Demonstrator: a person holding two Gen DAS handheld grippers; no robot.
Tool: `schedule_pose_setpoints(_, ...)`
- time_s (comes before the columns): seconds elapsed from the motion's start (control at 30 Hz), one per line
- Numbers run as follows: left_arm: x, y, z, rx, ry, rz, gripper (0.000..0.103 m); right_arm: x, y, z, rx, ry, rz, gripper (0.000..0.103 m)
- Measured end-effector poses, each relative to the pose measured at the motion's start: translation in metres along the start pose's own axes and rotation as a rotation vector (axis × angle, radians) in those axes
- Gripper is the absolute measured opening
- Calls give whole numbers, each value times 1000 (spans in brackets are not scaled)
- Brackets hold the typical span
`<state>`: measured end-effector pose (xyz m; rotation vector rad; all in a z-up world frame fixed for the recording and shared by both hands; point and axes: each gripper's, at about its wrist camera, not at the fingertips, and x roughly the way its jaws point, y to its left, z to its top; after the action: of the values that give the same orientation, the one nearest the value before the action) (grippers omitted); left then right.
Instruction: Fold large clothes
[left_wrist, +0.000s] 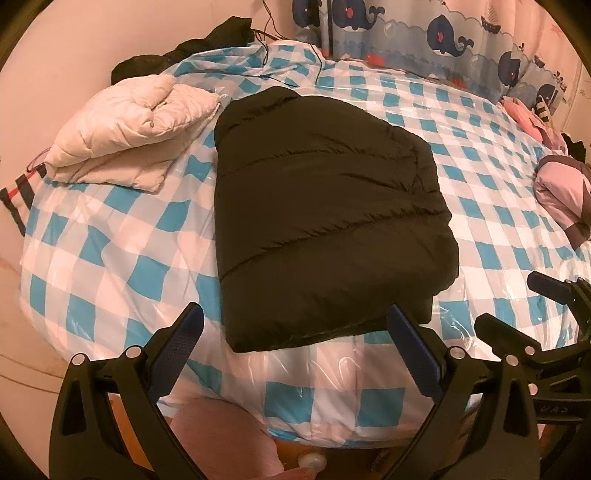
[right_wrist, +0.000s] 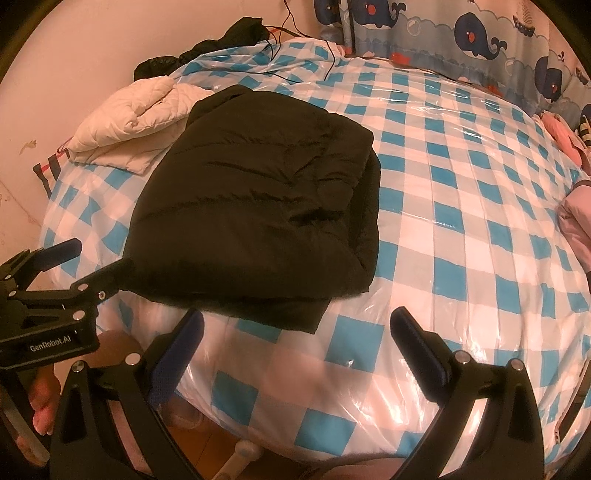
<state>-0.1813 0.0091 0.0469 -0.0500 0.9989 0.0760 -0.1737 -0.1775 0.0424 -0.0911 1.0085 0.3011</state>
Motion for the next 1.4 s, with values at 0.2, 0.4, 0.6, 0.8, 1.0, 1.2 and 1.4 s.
schedule_pose_setpoints(0.2,0,0,-1,-5,3,-8,95,0,2,-1,2,2,-1,97)
schedule_pose_setpoints(0.4,-1,-2,-4,-9,5,-14,95,0,4,-1,4,2,-3,97)
schedule_pose_setpoints(0.6,-1,-4,-6,-18,10,-33,95,0,5,-2,6,4,-2,97)
schedule_pose_setpoints(0.8,-1,-3,-6,-17,9,-33,95,0,5,-3,6,3,-3,97)
schedule_pose_setpoints(1.0,-2,-2,-6,-17,6,-33,95,1,5,-4,7,4,-2,97)
schedule_pose_setpoints(1.2,-3,-2,-5,-15,4,-32,95,1,5,-5,9,3,-1,97)
schedule_pose_setpoints(1.4,-5,-1,-5,-17,2,-38,95,0,3,-5,6,4,-1,97)
